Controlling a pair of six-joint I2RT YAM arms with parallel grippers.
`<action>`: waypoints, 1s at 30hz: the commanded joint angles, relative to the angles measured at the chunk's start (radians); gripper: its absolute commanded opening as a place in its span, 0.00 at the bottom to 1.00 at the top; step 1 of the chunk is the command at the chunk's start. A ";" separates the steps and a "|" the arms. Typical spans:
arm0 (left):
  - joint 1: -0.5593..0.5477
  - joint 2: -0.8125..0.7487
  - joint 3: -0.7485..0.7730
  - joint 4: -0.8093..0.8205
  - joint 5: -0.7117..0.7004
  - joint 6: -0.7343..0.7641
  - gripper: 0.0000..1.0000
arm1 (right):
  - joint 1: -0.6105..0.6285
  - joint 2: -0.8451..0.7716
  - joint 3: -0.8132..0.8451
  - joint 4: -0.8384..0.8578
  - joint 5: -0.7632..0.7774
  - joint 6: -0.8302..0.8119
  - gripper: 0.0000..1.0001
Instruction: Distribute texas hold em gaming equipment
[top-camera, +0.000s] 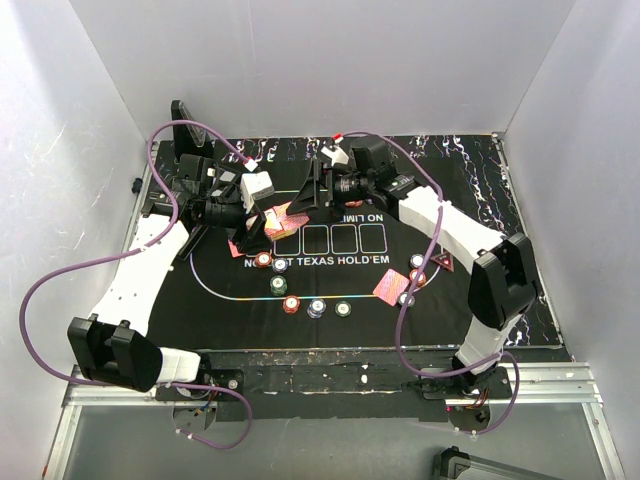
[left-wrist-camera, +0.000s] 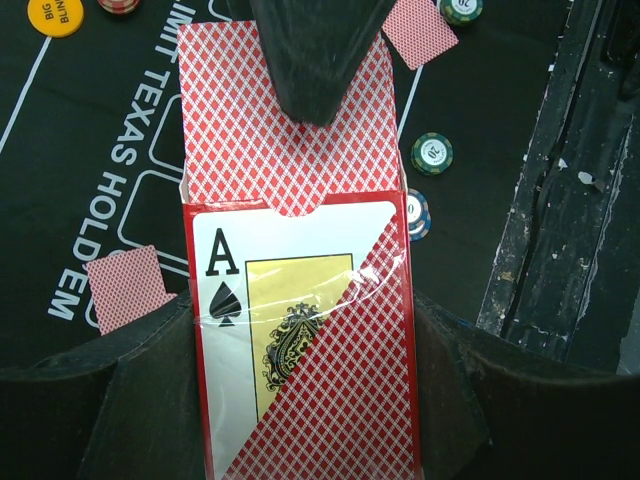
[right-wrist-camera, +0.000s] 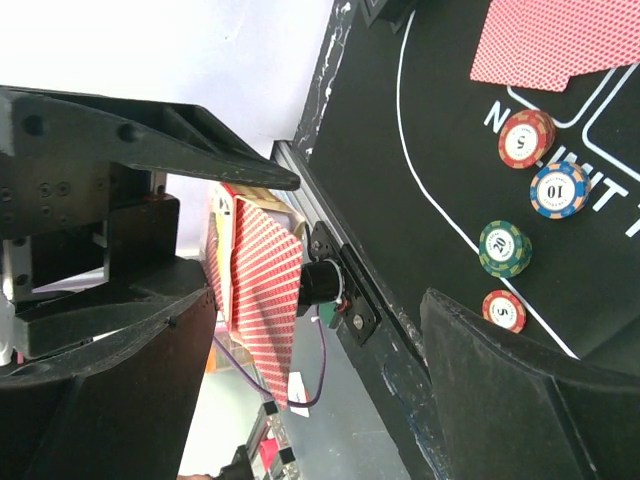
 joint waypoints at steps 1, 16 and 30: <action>-0.004 -0.022 0.033 0.020 0.017 0.004 0.00 | 0.021 0.025 0.046 0.041 -0.031 -0.009 0.90; -0.004 -0.039 0.025 0.019 0.021 0.003 0.00 | 0.012 0.027 0.016 0.067 -0.031 0.046 0.54; -0.003 -0.046 0.022 0.019 0.028 0.003 0.00 | -0.053 -0.055 -0.042 0.072 -0.034 0.066 0.32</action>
